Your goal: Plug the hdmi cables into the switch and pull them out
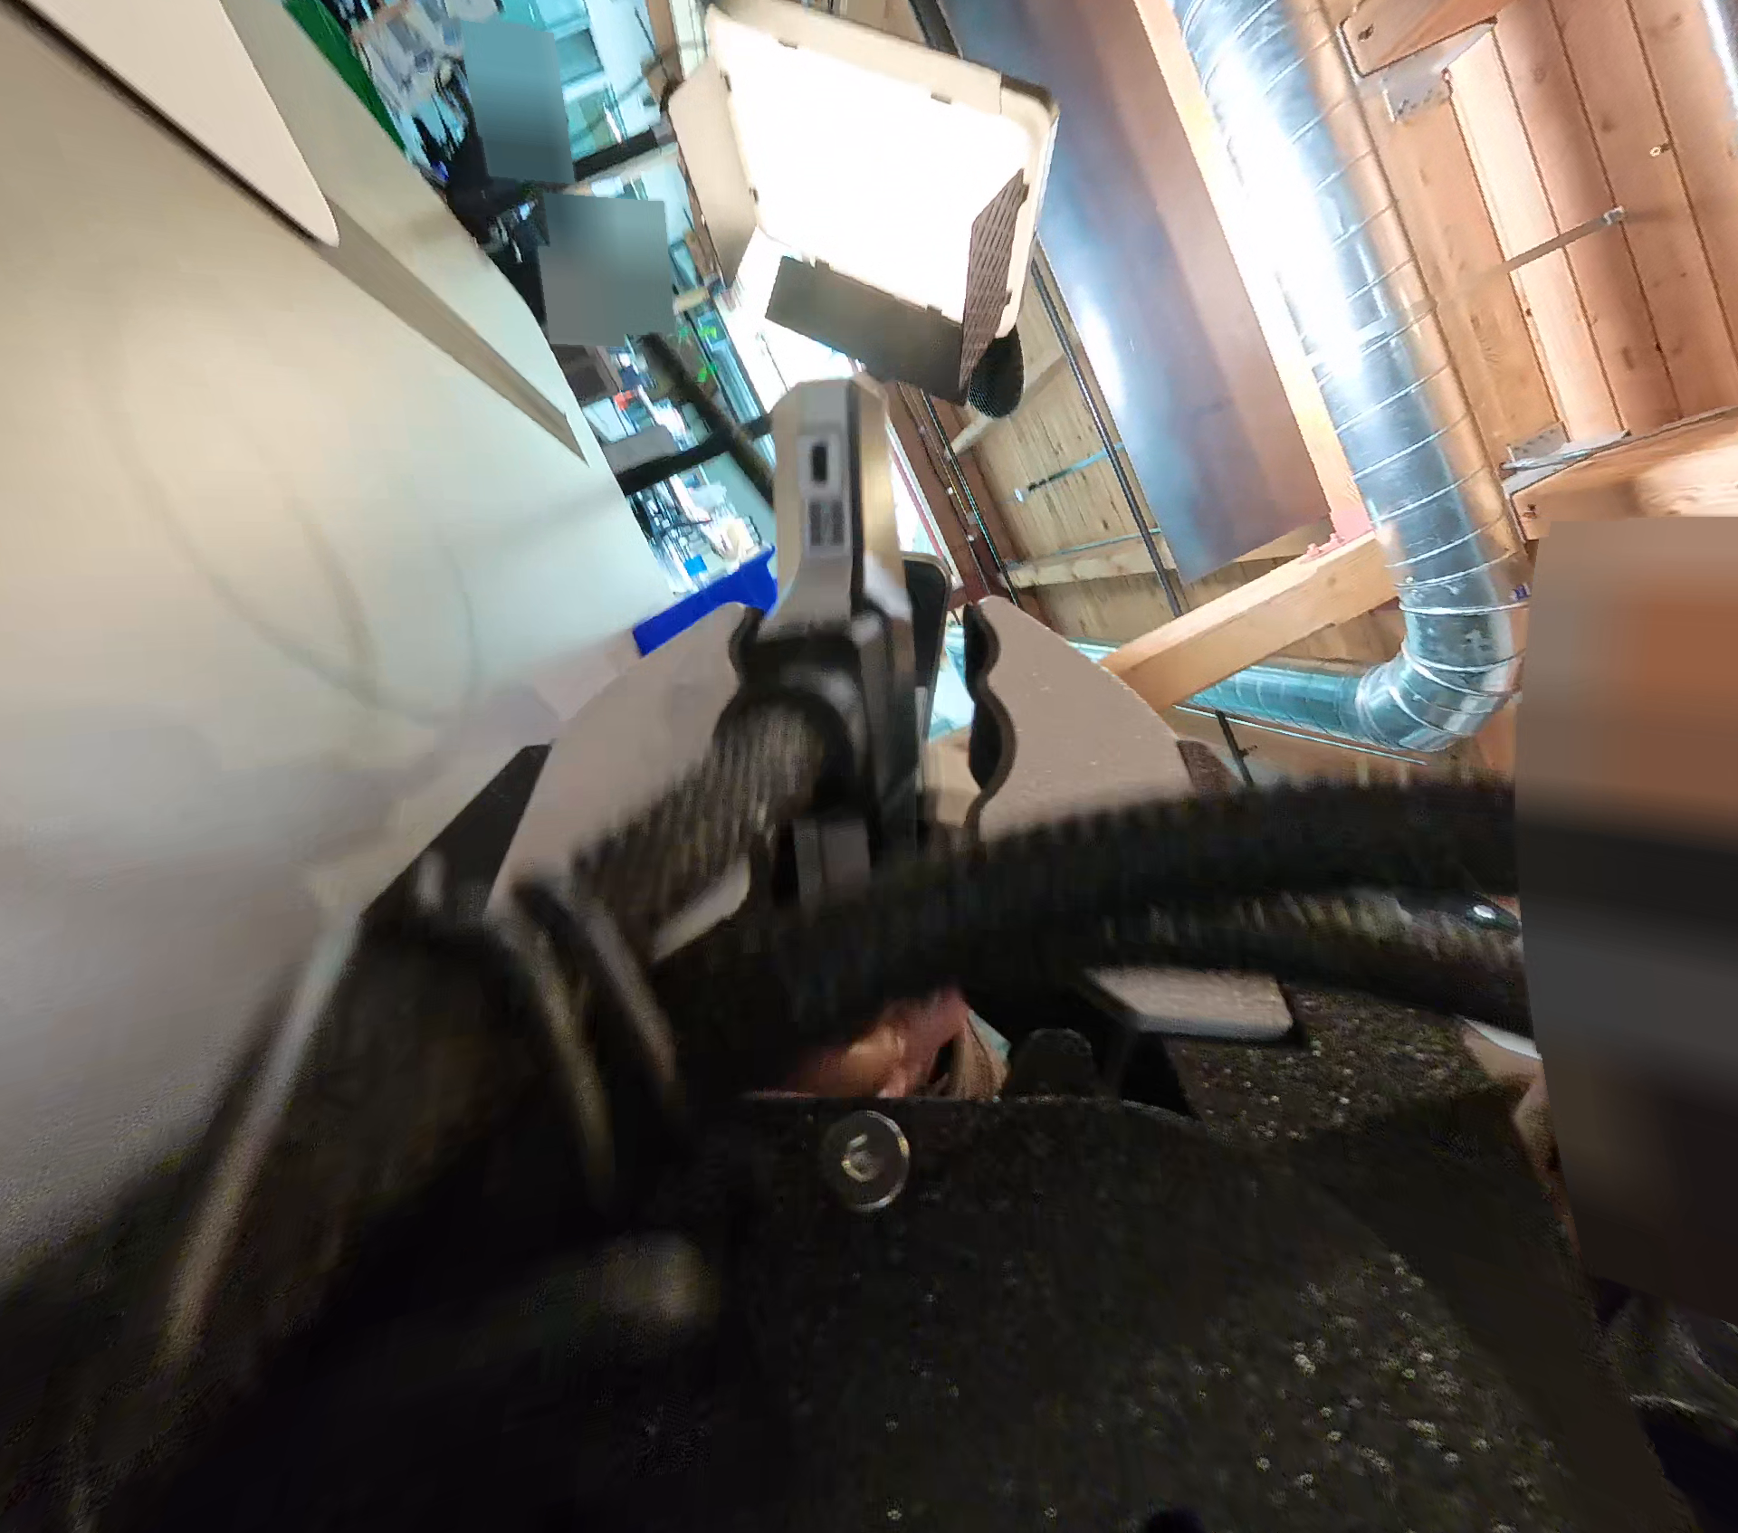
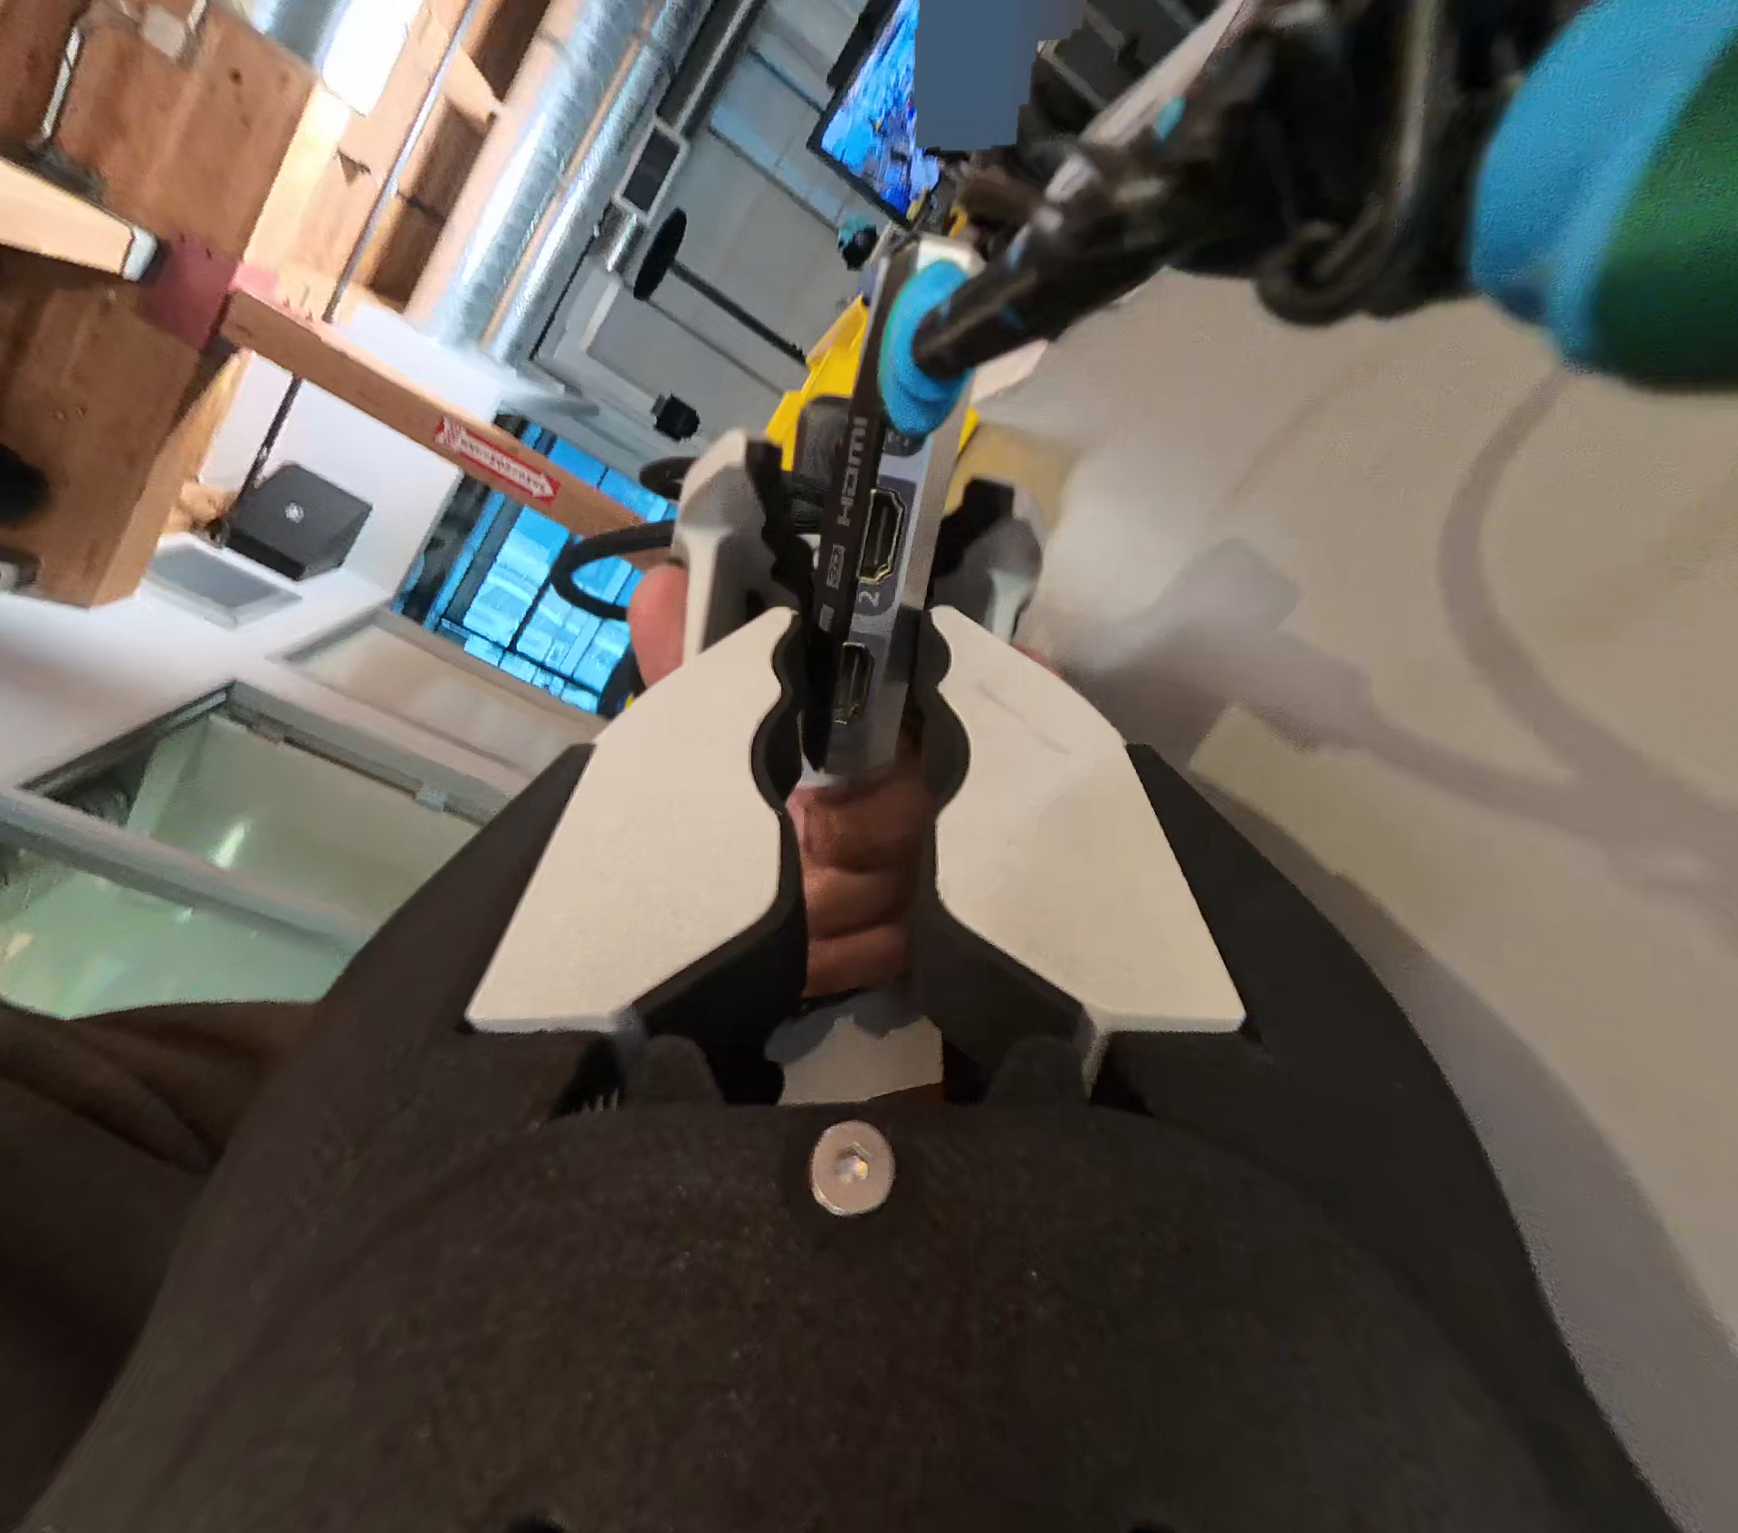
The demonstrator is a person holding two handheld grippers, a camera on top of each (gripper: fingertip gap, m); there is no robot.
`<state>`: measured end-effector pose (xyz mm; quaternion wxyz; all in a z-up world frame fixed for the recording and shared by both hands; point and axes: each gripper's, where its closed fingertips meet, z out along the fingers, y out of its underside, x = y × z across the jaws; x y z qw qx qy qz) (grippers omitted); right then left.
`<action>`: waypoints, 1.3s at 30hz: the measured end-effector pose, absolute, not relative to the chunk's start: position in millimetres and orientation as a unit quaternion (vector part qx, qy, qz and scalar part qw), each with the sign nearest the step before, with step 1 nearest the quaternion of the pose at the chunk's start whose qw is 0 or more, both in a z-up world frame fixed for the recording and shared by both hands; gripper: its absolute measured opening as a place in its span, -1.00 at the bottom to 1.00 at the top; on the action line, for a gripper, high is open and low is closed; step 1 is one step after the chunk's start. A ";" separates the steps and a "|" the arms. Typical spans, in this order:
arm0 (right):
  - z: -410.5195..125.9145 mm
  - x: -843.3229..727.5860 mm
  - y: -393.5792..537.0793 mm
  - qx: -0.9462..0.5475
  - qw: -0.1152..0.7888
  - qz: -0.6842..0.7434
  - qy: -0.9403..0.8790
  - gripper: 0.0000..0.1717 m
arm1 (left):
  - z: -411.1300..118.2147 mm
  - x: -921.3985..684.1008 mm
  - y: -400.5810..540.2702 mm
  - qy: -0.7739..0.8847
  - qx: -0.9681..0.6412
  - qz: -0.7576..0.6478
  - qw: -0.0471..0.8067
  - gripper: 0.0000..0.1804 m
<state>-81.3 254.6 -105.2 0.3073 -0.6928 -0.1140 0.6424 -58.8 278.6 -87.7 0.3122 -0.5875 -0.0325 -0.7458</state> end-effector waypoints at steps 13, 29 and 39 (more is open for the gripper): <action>-88.4 -4.1 308.8 -0.649 0.456 0.609 0.013 -0.77 | -115.8 -0.2 212.2 0.016 -0.654 -0.743 0.139 -0.42; -90.5 -8.8 310.6 -0.656 0.457 0.600 -0.001 -0.76 | -74.0 -454.4 97.4 -0.234 -0.832 -0.105 0.491 -0.45; -91.1 -8.5 309.9 -0.654 0.453 0.605 -0.002 -0.76 | -120.5 -510.5 113.3 -0.300 -0.828 -0.134 0.454 -0.69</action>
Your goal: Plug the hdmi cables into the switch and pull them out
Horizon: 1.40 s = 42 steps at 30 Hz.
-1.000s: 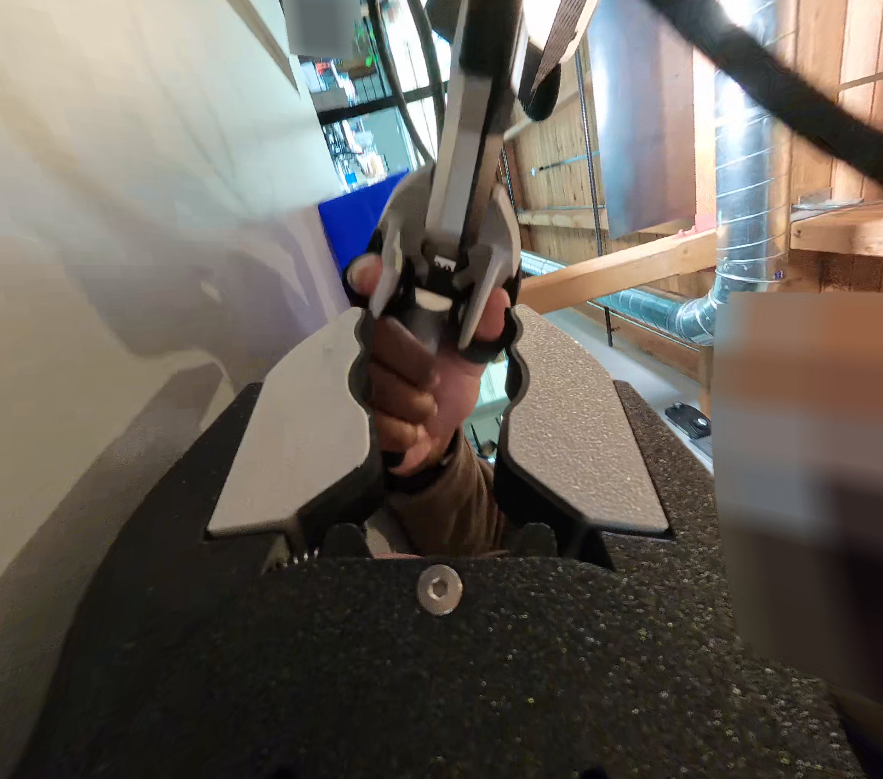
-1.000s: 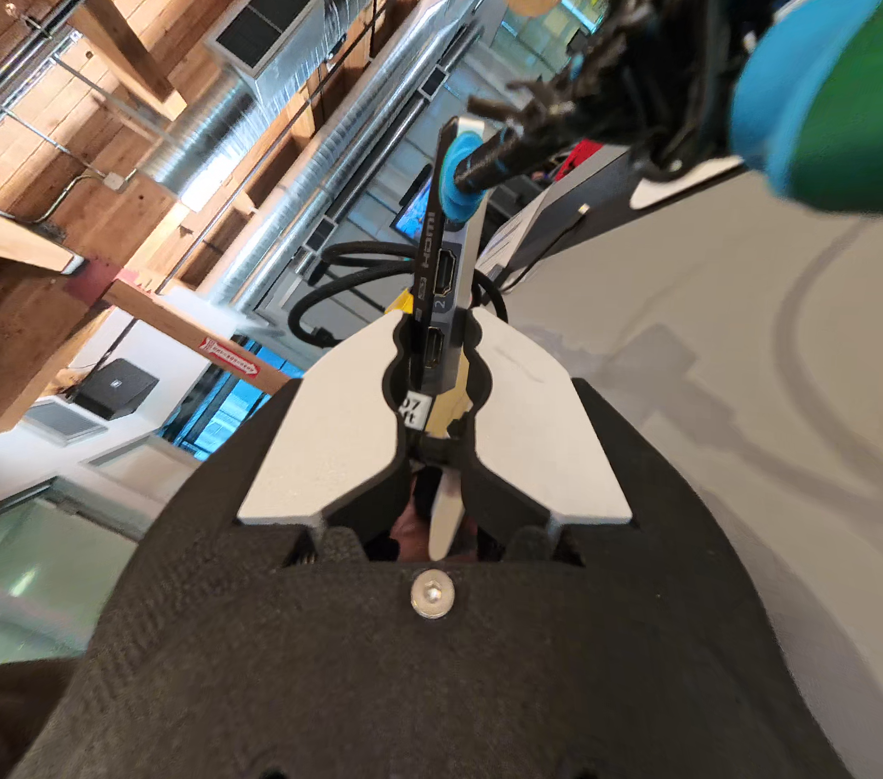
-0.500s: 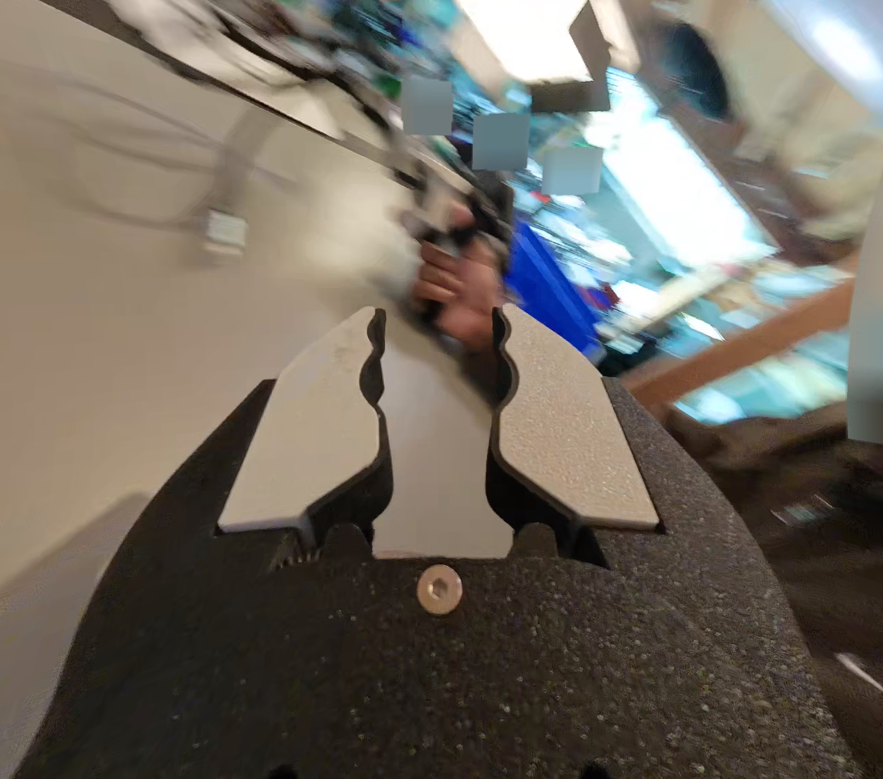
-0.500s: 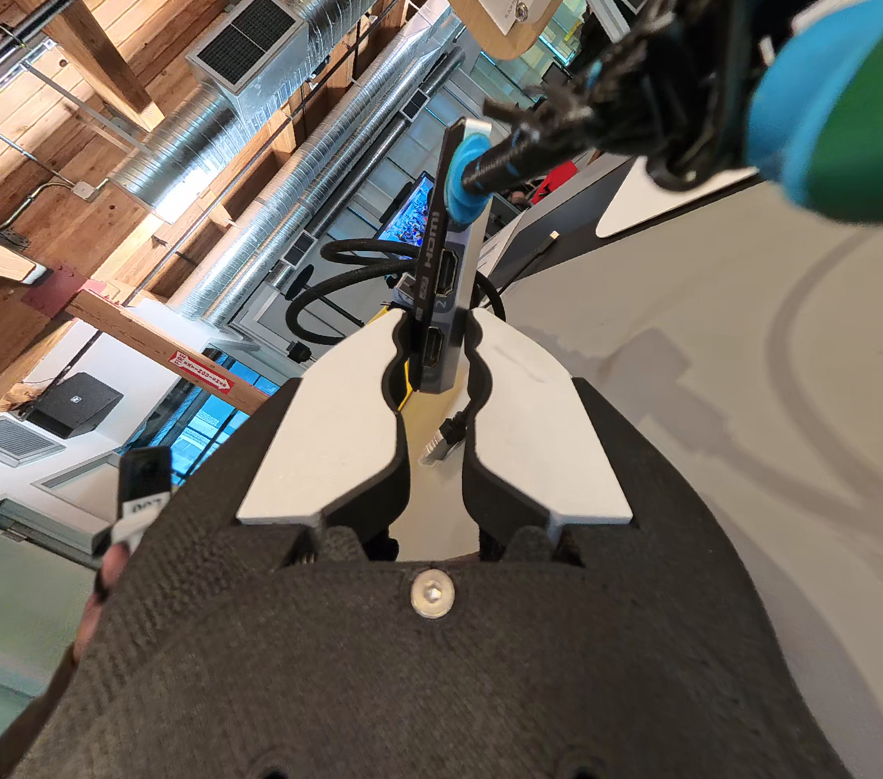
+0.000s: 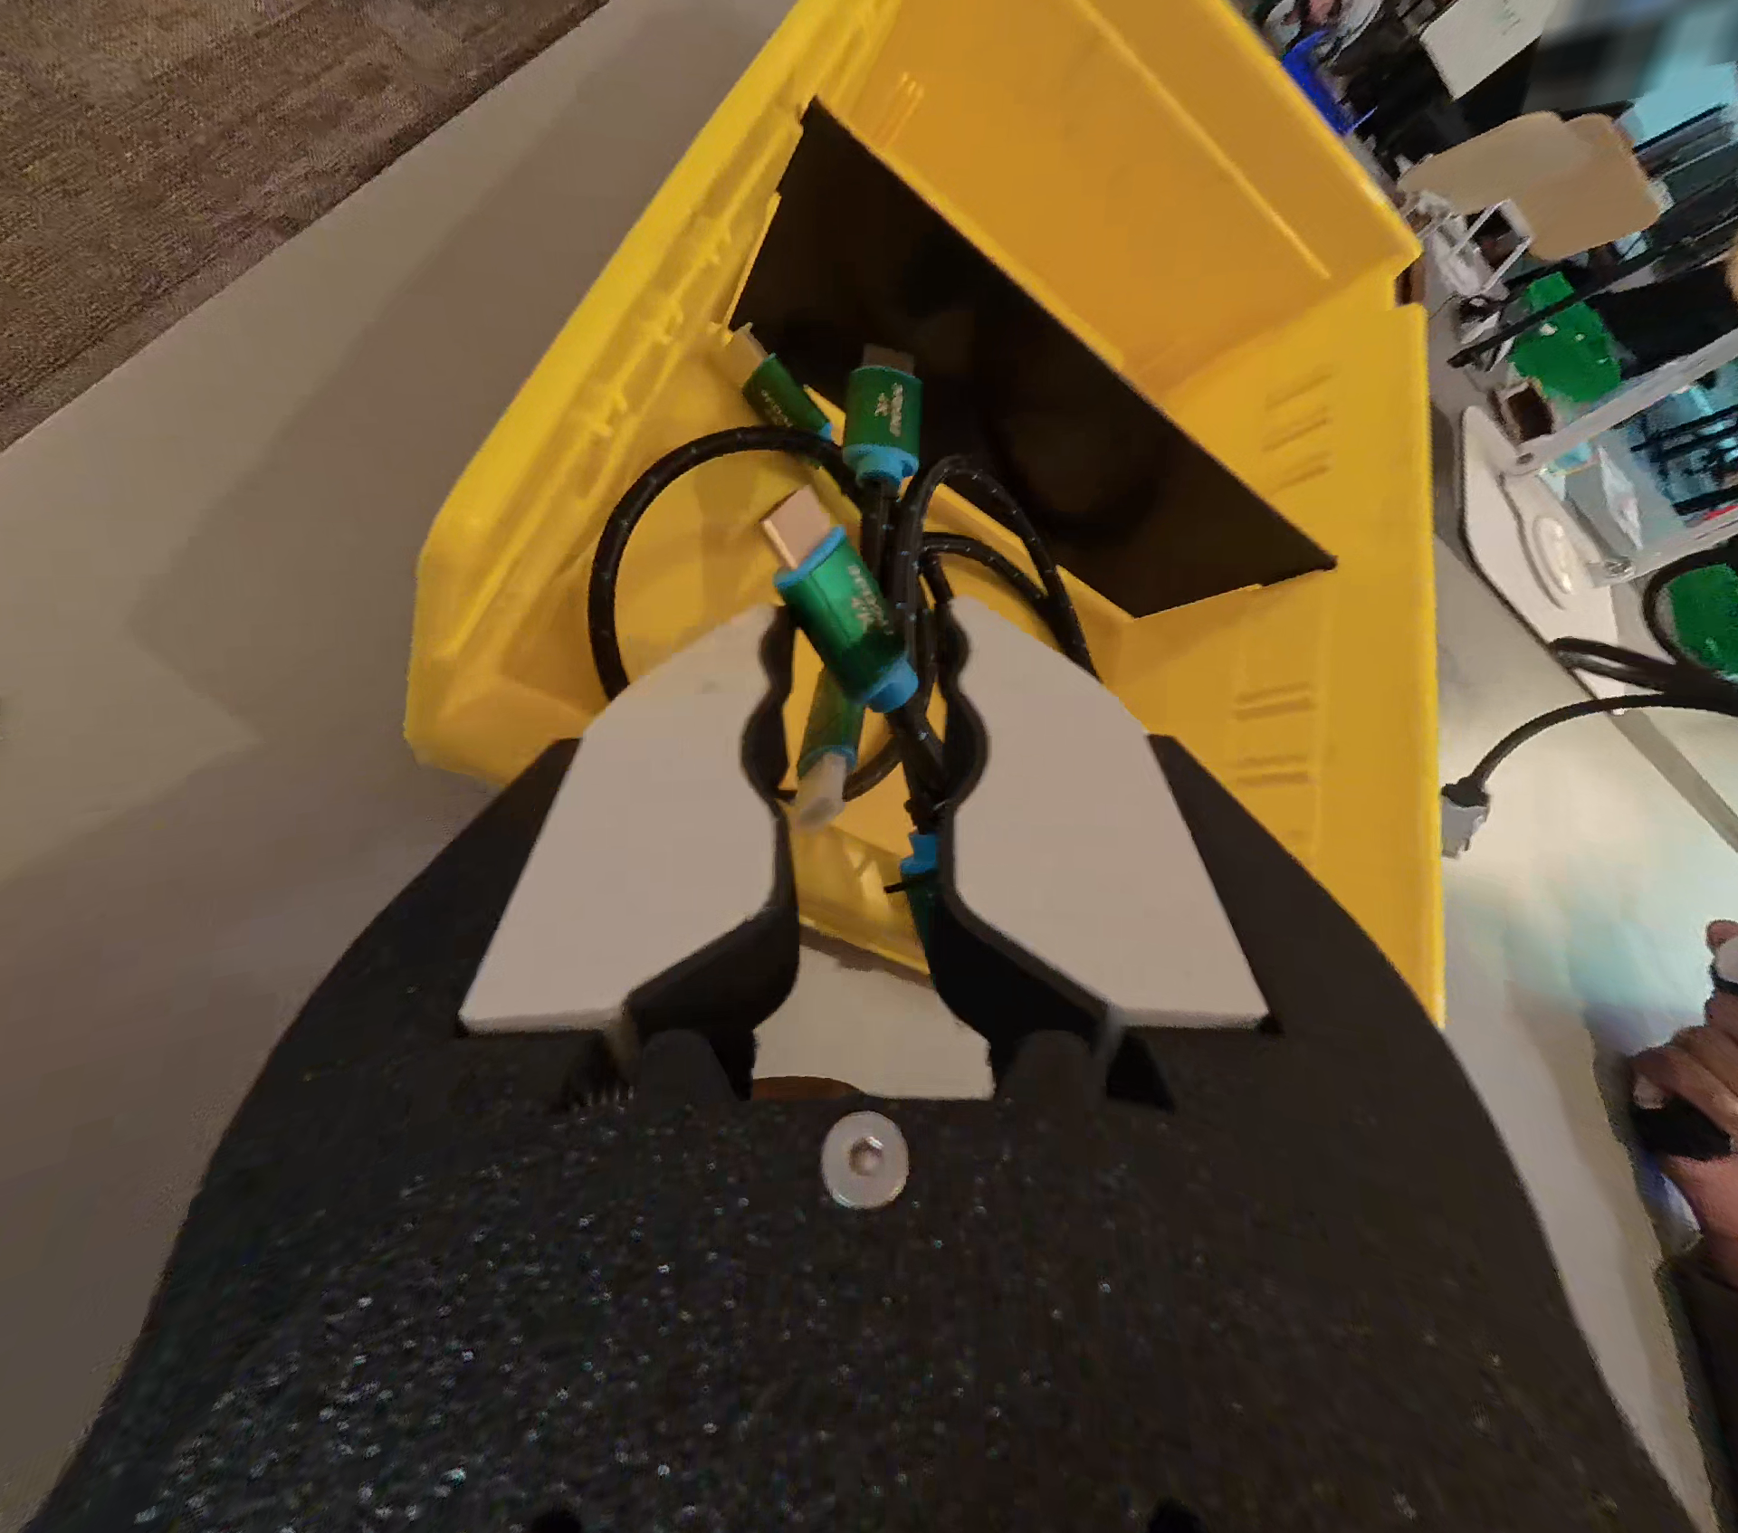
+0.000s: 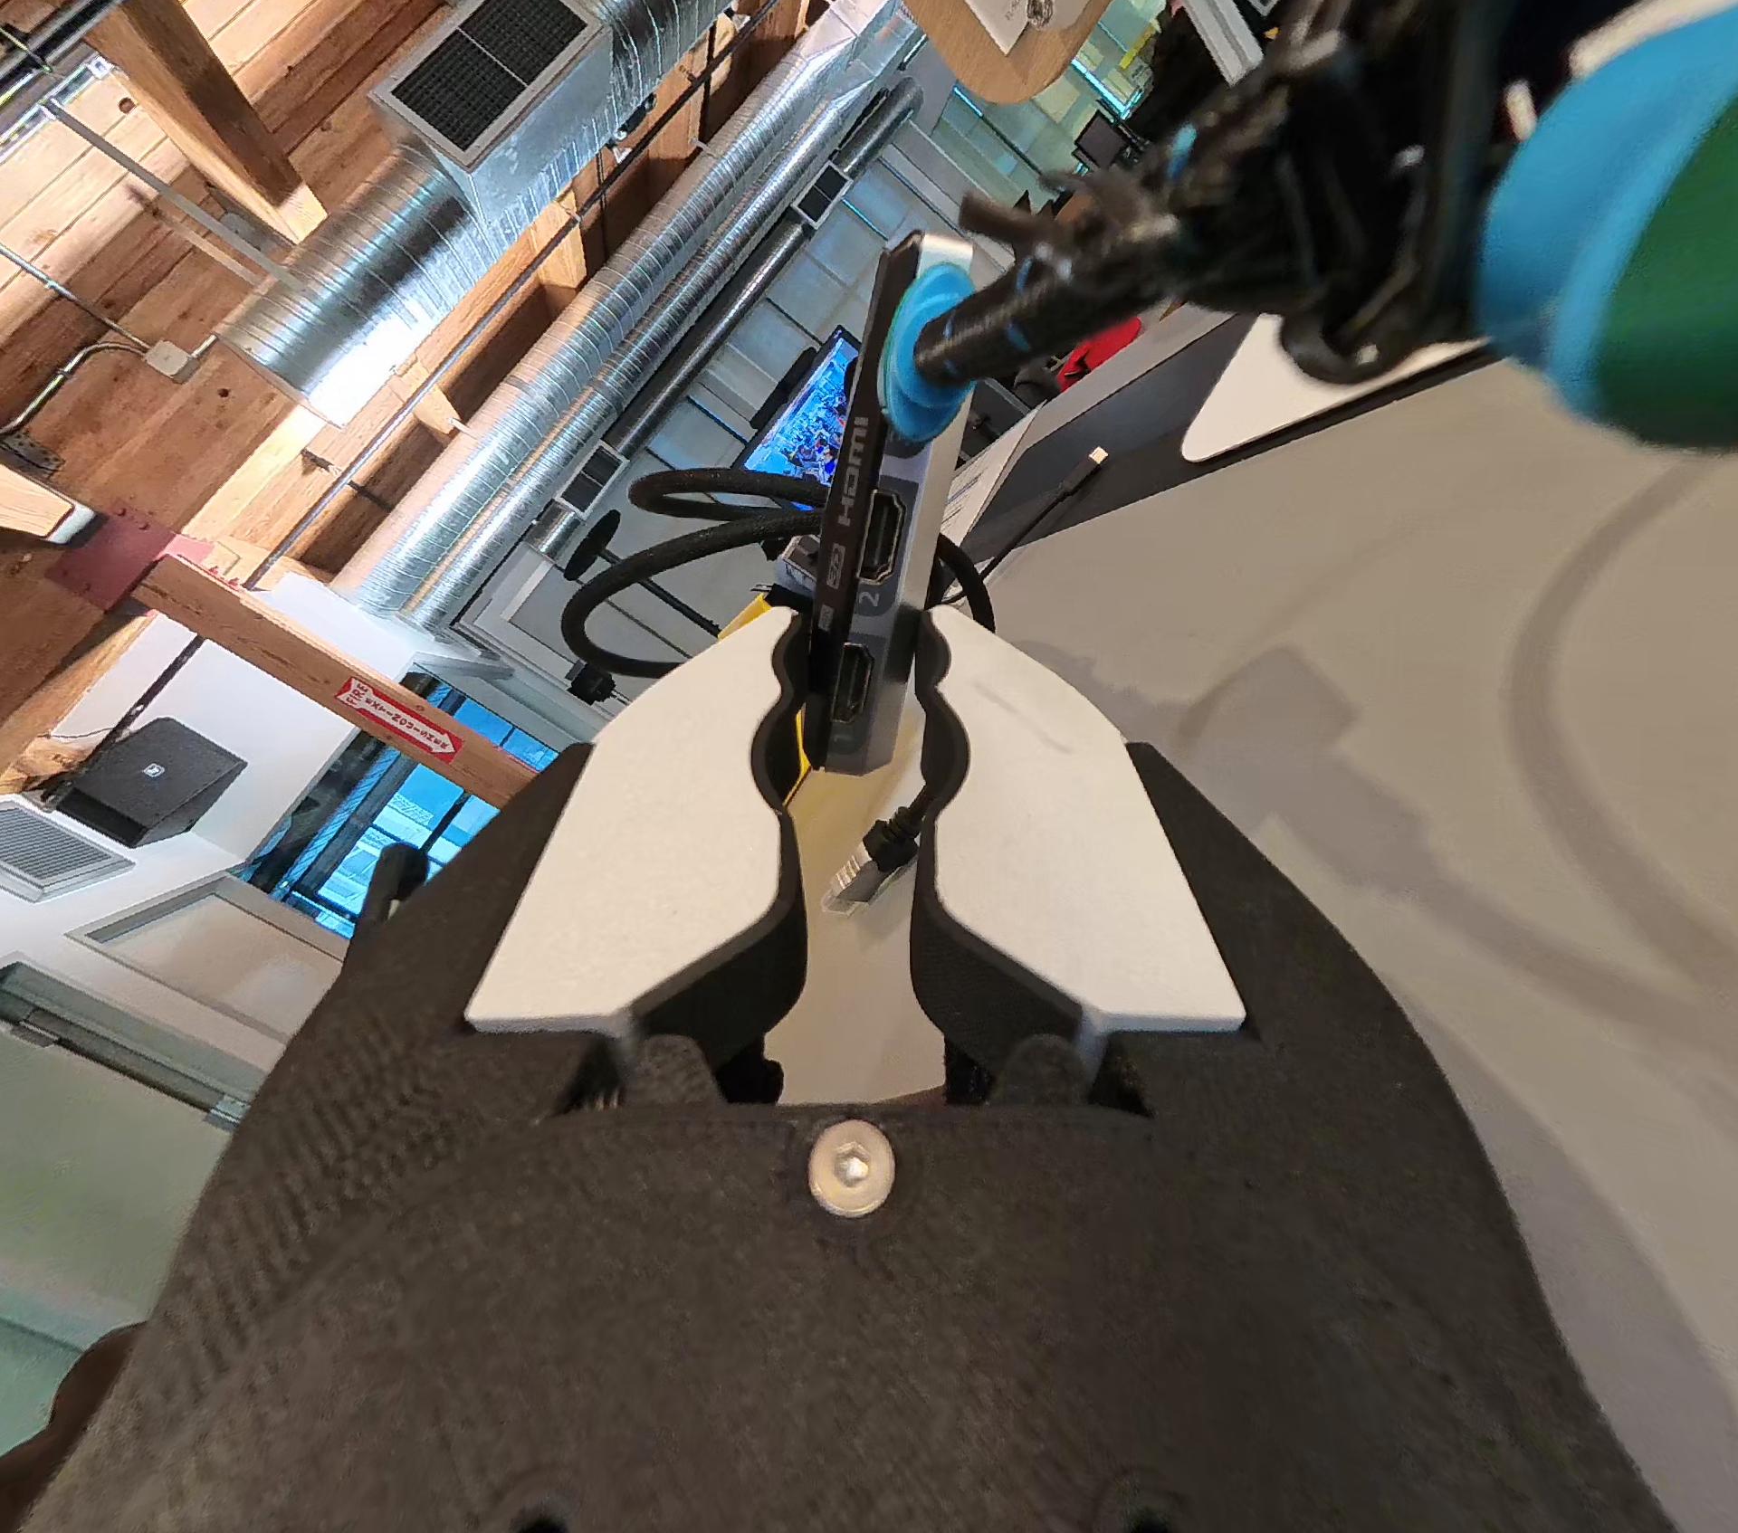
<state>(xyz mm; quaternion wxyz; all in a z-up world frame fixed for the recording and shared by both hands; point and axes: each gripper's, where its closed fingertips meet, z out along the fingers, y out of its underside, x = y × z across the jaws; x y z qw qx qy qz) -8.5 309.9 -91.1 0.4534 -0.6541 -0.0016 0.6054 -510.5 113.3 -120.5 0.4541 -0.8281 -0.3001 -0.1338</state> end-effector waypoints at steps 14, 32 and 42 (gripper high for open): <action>-95.9 -11.1 312.0 -0.667 0.442 0.600 -0.002 -0.76 | 89.6 -390.0 115.7 -0.089 -0.741 -0.201 0.635 -0.87; -110.9 -27.3 298.9 -0.701 0.344 0.624 -0.031 -0.76 | -130.6 -52.0 185.6 0.095 -0.792 -0.516 0.312 -0.36; -97.7 -26.9 295.9 -0.664 0.354 0.657 -0.057 -0.76 | -90.6 -66.9 213.0 0.139 -0.785 -0.475 0.373 -0.33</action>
